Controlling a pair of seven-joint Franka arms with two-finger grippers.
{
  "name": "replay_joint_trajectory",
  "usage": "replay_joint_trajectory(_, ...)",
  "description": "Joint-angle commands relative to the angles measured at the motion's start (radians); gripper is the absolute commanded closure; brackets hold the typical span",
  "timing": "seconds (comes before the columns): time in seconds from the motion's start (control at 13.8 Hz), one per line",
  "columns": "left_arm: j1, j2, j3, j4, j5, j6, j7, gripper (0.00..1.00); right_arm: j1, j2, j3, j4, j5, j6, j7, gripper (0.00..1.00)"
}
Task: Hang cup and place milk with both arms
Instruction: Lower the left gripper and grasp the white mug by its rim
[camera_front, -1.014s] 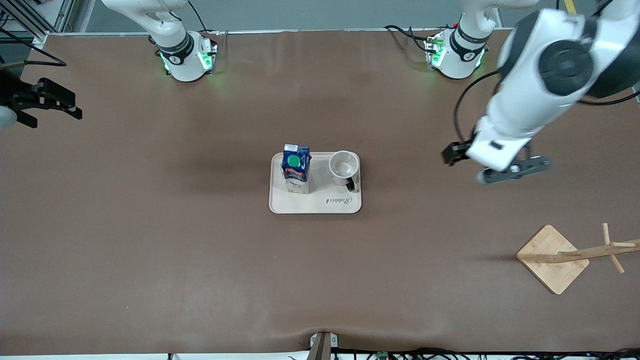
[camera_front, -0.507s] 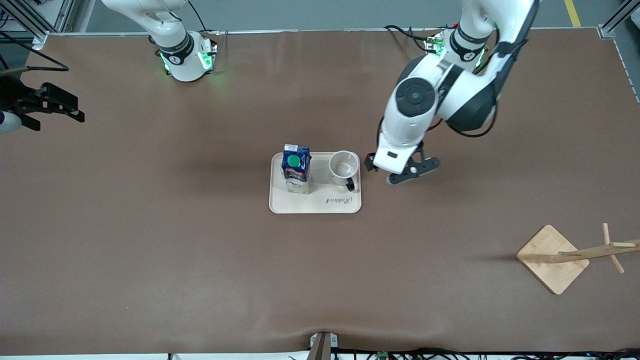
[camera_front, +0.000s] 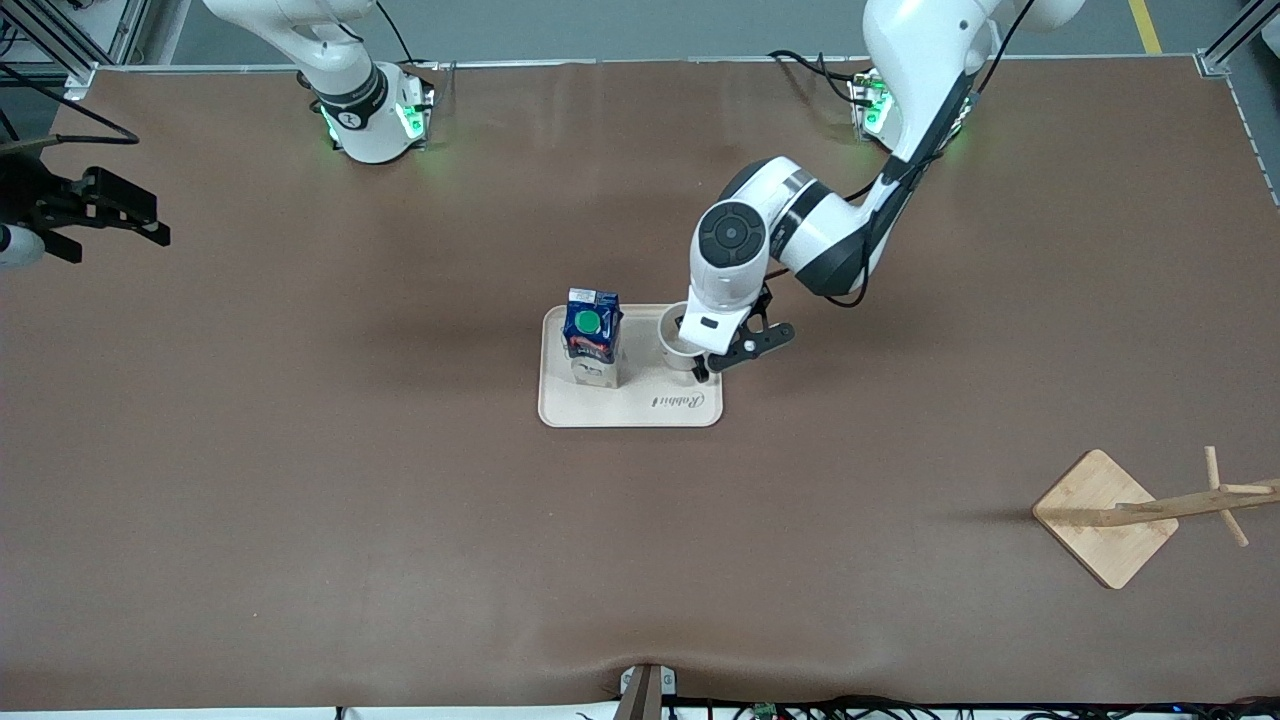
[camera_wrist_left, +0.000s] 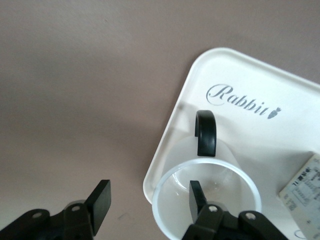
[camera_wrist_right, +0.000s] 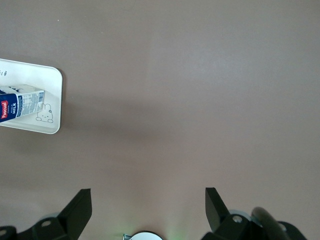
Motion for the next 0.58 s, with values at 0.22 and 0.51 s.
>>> replay_joint_trajectory(0.22, -0.005, 0.057, -0.015, 0.013, -0.03, 0.014, -0.007, 0.61, -0.018, 0.008, 0.011, 0.016, 0.015, -0.007, 0.008, 0.0)
replay_joint_trajectory(0.51, -0.005, 0.062, -0.015, 0.024, -0.03, 0.021, 0.003, 1.0, -0.021, 0.008, 0.011, 0.017, 0.015, -0.007, 0.008, 0.0)
